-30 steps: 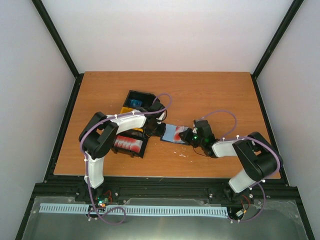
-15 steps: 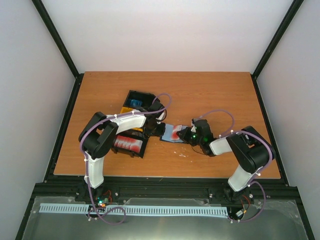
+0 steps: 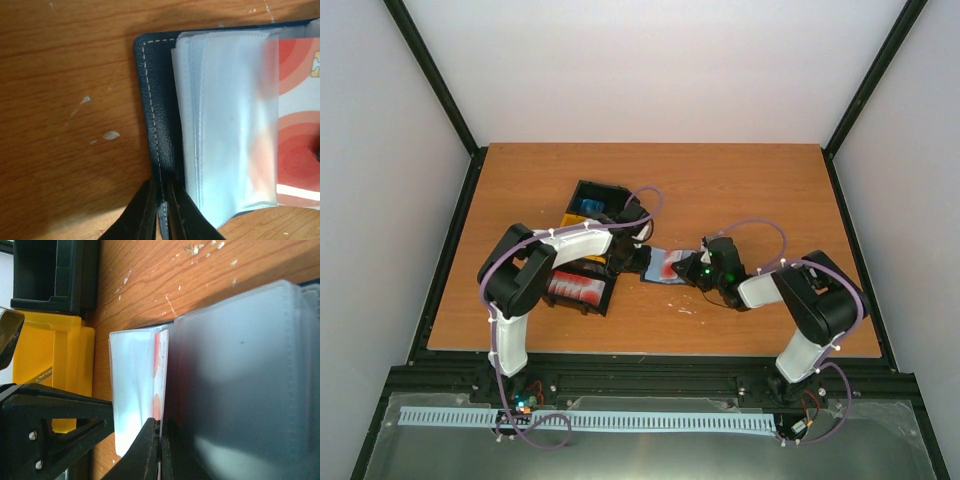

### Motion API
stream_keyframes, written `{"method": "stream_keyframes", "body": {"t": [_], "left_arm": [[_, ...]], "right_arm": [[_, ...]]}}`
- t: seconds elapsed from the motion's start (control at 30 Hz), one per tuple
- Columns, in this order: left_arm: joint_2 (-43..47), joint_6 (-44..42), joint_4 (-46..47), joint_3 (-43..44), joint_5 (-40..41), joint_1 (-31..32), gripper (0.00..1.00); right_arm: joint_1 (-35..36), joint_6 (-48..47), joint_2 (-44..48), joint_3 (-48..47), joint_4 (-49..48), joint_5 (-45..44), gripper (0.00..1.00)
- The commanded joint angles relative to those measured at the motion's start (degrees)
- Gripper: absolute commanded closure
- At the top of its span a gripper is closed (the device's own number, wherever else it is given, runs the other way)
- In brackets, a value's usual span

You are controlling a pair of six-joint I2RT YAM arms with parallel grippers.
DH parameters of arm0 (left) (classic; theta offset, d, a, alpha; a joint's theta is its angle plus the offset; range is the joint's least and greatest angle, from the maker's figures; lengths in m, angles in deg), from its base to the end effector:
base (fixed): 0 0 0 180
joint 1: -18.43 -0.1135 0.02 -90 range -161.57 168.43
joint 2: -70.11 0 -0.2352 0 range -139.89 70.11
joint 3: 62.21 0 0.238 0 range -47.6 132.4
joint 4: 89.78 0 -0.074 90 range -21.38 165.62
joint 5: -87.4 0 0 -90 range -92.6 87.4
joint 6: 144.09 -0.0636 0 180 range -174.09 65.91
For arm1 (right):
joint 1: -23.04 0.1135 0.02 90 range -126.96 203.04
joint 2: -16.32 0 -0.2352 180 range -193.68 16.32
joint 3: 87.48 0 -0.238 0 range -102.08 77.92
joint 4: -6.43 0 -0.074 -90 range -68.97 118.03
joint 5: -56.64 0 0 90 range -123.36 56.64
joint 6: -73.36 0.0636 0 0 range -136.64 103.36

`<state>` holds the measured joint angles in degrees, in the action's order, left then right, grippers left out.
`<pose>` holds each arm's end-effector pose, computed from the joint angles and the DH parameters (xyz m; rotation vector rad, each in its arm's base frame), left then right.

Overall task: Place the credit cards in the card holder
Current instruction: Insert the credit card into the card holder.

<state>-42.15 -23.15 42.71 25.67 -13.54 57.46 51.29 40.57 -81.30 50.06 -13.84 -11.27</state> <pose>0.2785 -0.2413 0.1032 0.2530 2.9396 -0.5010 0.2496 0.1613 0.0752 0.3648 2.3936 1.1982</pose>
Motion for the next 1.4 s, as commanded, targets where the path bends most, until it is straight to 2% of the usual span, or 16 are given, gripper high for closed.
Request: {"method": "stream_keyframes", "body": {"t": [0.0,0.17,0.6,0.8,1.03,1.2,1.37], "left_arm": [[-2.09,0.31,-1.45,1.17,-0.39,0.52,0.9],[-2.17,0.61,-1.54,1.25,-0.29,0.52,0.9],[-2.74,0.35,-1.45,1.48,-0.88,0.53,0.91],[-2.45,0.61,-1.46,1.25,-0.3,0.53,0.91],[-1.87,0.91,-1.57,1.14,-0.21,0.5,0.89],[-1.05,0.88,-1.53,1.03,-1.15,0.52,0.89],[-0.84,0.71,-0.45,0.76,-2.12,0.52,0.87]], "right_arm": [[0.23,0.82,3.53,1.41,12.32,-5.1,0.97],[0.23,1.21,6.47,0.22,21.76,-11.32,0.97],[0.25,-1.0,-1.89,-1.83,12.48,2.21,0.97],[0.21,-3.33,-2.76,-2.74,11.8,4.67,0.92],[0.31,-5.22,-0.8,-5.03,17.47,2.1,0.82],[1.02,-6.96,4.04,-9.03,31.26,-4.78,0.6],[2.46,-9.57,6.57,-14.79,44.81,-12.25,0.47]]}}
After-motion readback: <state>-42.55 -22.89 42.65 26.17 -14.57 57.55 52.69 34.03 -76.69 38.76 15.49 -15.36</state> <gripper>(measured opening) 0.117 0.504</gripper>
